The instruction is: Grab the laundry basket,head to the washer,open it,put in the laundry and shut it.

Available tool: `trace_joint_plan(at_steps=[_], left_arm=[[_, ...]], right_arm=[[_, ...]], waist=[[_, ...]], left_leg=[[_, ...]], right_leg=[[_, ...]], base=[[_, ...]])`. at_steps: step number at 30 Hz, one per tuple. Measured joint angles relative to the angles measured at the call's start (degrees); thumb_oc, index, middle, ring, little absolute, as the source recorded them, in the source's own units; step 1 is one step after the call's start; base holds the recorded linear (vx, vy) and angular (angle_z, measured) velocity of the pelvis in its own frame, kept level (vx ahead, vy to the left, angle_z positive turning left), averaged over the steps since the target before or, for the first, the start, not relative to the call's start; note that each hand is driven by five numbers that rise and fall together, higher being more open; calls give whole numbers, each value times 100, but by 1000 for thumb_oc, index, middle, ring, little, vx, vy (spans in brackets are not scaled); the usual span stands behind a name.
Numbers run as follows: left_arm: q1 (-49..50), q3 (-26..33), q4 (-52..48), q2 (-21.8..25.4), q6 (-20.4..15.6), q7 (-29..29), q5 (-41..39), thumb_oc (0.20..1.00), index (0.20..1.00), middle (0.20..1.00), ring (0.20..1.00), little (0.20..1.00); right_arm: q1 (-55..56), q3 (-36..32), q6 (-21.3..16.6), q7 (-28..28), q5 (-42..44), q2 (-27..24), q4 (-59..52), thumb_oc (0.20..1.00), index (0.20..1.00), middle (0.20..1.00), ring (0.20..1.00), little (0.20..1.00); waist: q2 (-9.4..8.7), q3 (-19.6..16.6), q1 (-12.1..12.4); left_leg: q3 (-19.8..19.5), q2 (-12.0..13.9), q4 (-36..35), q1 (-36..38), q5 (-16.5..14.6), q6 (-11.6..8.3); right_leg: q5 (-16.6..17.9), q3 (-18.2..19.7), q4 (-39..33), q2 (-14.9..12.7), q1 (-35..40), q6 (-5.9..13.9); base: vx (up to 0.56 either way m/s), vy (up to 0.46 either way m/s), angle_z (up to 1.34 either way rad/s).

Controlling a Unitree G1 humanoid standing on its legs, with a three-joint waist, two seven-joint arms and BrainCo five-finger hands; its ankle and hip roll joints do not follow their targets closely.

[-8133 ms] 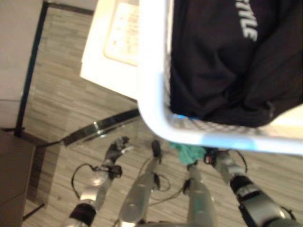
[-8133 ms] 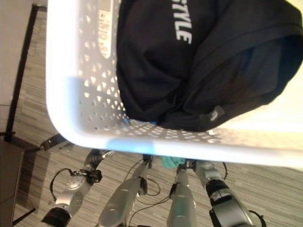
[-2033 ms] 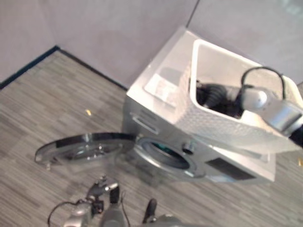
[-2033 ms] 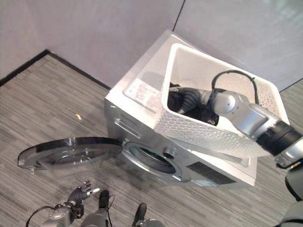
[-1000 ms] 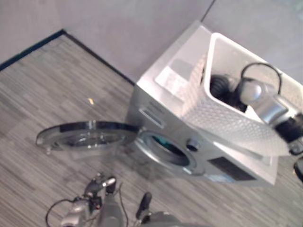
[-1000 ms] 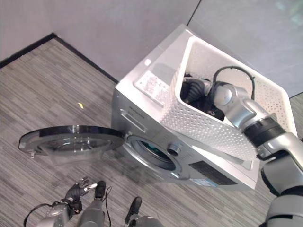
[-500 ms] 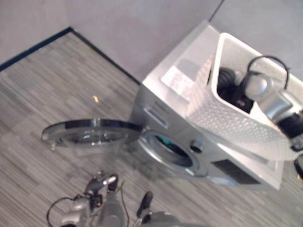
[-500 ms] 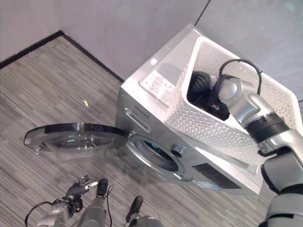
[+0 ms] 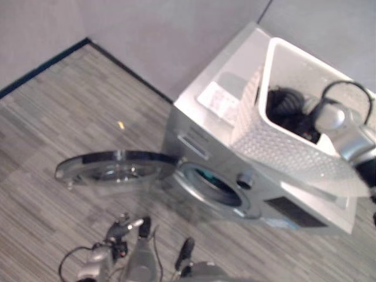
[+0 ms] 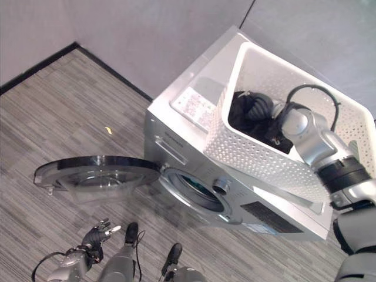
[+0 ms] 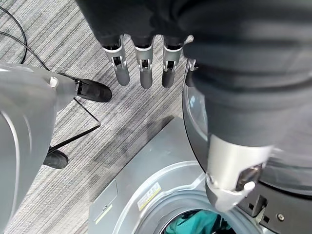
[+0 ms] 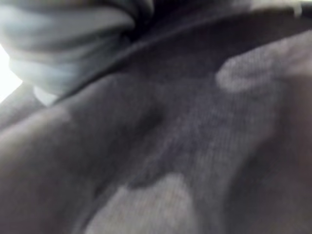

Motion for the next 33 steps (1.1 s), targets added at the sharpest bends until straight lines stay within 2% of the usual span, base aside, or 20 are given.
trace_joint_plan(at_steps=[6,8,11,12,17,23,26,27,33], left_arm=[[97,75,1,-48,8,-7,8,1000,1000,1000,1000,1000],[104,95,12,-112,10,-9,88,1000,1000,1000,1000,1000],[100,88,9,-170,13,-19,154,1000,1000,1000,1000,1000],[130,93,10,-228,14,-22,214,1000,1000,1000,1000,1000],[162,93,42,-268,17,-25,232,1000,1000,1000,1000,1000],[186,94,63,-265,39,-23,340,1000,1000,1000,1000,1000],[224,94,98,-276,54,-12,352,1000,1000,1000,1000,1000],[268,106,123,-280,60,-1,433,1000,1000,1000,1000,1000],[250,93,129,-345,137,67,488,1000,1000,1000,1000,1000]], right_arm=[[328,-393,-37,-230,17,-334,-58,200,200,200,200,200],[536,-733,-45,-280,50,-555,-249,200,200,200,200,200],[571,-849,-45,-392,53,-748,-267,200,200,200,200,200],[693,-1063,-44,-459,53,-887,-392,200,200,200,200,200],[684,-1527,-98,-717,38,-929,-464,200,200,200,200,200],[623,-1685,-91,-1052,-15,-990,-636,200,200,200,200,200],[165,-1734,-91,-1347,-67,-1015,-678,200,200,200,200,200],[4,-1781,-84,-1627,-420,-1014,-793,200,200,200,200,200],[-17,-2194,-5,-2126,-1236,-829,-1065,200,200,200,200,200]], waist=[[73,-1,-181],[132,-29,-251],[197,-58,-275],[281,-109,-305],[379,-211,-350],[410,-308,-384],[468,-387,-408],[469,-494,-410],[540,-583,-357]], left_leg=[[37,2,-41,268,-49,62],[52,-3,-40,273,-61,83],[101,-8,-40,356,-60,85],[102,-4,-41,436,-71,100],[155,8,-42,491,-83,114],[157,6,-43,478,-86,116],[157,3,-43,461,-82,115],[157,0,-42,464,-83,115],[138,-26,-42,483,-59,146]], right_leg=[[-3,36,-1,-1,217,4],[-3,56,-1,-6,216,4],[-3,94,-1,-15,270,4],[-3,98,-1,-12,355,4],[-8,162,-1,-5,382,5],[-27,191,-2,-10,376,0],[-27,196,-3,-12,360,1],[-38,195,-3,-13,363,14],[-37,181,-2,-28,390,13]], base=[[33,9,-4],[33,5,-7],[49,8,-7],[29,4,-3],[27,5,-6],[6,1,-1],[21,12,1],[34,20,2],[0,0,0]])
